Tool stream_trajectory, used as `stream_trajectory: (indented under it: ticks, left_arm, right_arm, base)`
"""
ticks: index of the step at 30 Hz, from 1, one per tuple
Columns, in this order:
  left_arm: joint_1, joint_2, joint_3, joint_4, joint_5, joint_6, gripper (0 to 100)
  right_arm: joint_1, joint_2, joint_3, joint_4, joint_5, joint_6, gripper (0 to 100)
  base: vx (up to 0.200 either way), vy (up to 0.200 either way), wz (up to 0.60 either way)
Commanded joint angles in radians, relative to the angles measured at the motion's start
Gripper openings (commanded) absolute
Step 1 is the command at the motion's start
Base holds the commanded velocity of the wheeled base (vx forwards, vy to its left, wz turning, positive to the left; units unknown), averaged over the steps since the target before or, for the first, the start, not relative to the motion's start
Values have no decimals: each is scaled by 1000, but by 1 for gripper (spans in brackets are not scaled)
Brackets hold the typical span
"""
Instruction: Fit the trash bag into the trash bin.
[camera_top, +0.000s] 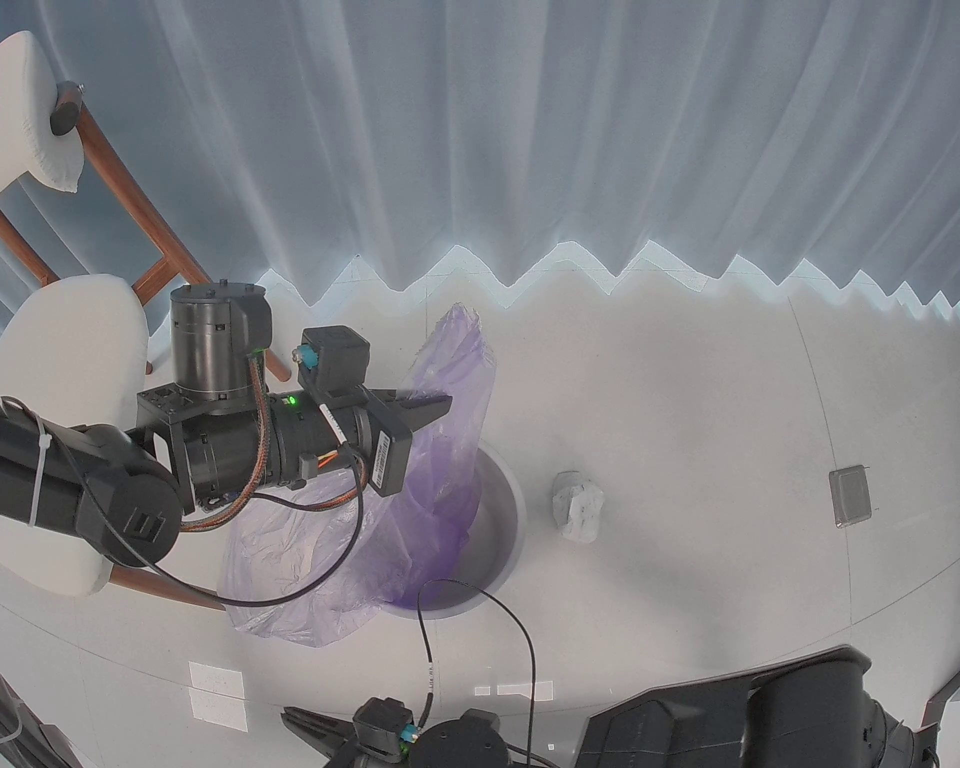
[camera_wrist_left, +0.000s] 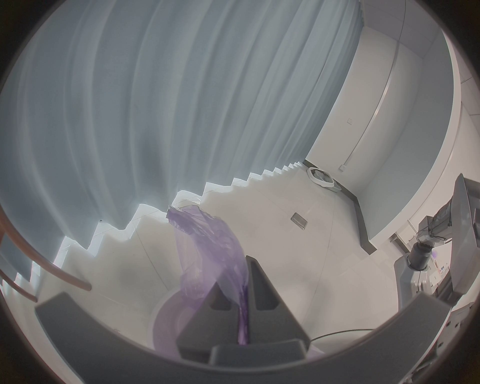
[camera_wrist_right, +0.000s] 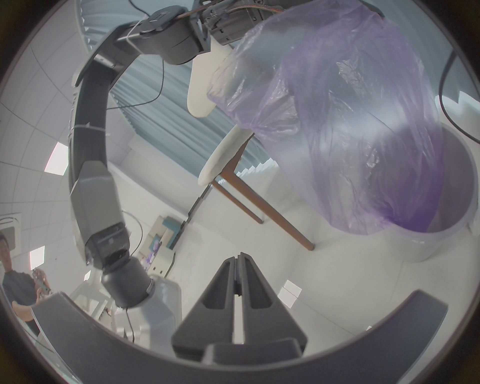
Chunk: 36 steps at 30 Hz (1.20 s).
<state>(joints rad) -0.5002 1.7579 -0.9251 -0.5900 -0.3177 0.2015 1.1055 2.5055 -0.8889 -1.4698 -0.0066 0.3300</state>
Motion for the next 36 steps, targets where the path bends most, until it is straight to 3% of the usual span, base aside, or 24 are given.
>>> stream_trajectory:
  ticks: [1, 14, 27, 36]
  left_arm:
    - [-8, -1, -3, -2, 2, -1, 0]
    - [-8, 0, 0, -31, 3, -2, 0]
    - [-8, 18, -3, -31, 8, -1, 0]
    - [-24, 55, -11, -31, 11, 3, 0]
  right_arm:
    - [-9, 68, -116, 0, -50, 38, 0]
    - [-105, 101, -257, 2, -133, 113, 0]
    - [-326, 75, -269, 5, -122, 104, 0]
    - [-412, 78, -294, 8, -81, 81, 0]
  base:
    - [0, 0, 0]
    - [0, 0, 0]
    - [0, 0, 0]
    - [0, 0, 0]
